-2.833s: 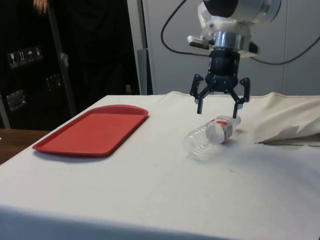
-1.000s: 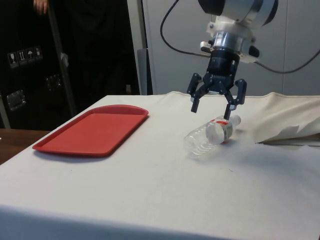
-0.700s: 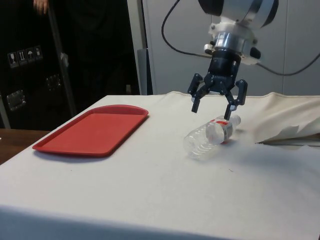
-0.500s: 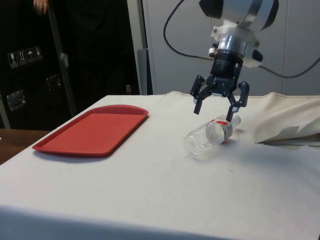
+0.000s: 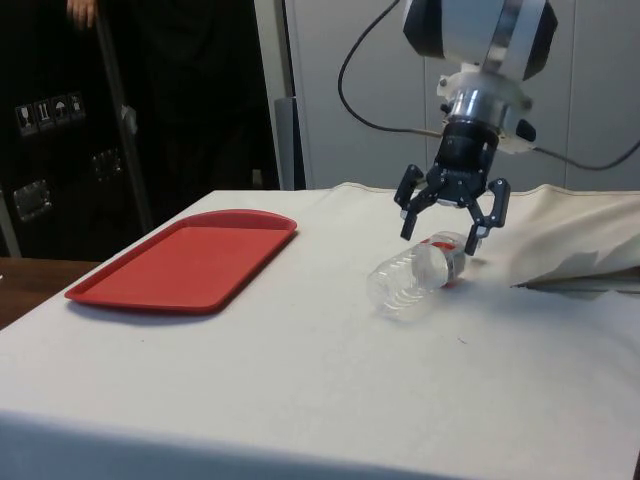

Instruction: Place the bottle upright on the tray.

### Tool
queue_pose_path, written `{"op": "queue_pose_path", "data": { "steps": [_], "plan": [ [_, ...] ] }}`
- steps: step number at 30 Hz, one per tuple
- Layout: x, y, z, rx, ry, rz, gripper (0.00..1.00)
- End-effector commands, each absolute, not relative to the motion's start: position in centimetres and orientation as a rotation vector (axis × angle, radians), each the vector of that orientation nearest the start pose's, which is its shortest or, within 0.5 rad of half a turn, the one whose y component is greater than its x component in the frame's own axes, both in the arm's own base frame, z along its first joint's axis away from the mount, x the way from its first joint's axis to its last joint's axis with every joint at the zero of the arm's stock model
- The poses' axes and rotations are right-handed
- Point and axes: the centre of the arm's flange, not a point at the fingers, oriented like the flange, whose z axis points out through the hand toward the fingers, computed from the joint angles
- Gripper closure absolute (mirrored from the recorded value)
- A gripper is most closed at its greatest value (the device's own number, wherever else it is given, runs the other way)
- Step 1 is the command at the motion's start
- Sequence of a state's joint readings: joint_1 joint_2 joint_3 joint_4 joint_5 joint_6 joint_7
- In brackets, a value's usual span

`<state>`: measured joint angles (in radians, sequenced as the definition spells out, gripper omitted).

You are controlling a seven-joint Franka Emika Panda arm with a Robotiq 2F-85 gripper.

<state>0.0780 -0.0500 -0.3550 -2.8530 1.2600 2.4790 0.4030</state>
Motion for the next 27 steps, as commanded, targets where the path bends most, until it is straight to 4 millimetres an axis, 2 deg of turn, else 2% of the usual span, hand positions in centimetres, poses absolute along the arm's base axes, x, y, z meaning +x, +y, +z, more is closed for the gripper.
{"op": "queue_pose_path", "data": {
  "steps": [1,8,27],
  "plan": [
    [30.5,-8.9,18.4,-1.546,2.013,0.416,0.0],
    [30.0,-10.2,17.2,-1.513,1.98,0.424,0.0],
    [30.1,-10.4,16.6,-1.514,1.976,0.448,0.0]
  ]
}}
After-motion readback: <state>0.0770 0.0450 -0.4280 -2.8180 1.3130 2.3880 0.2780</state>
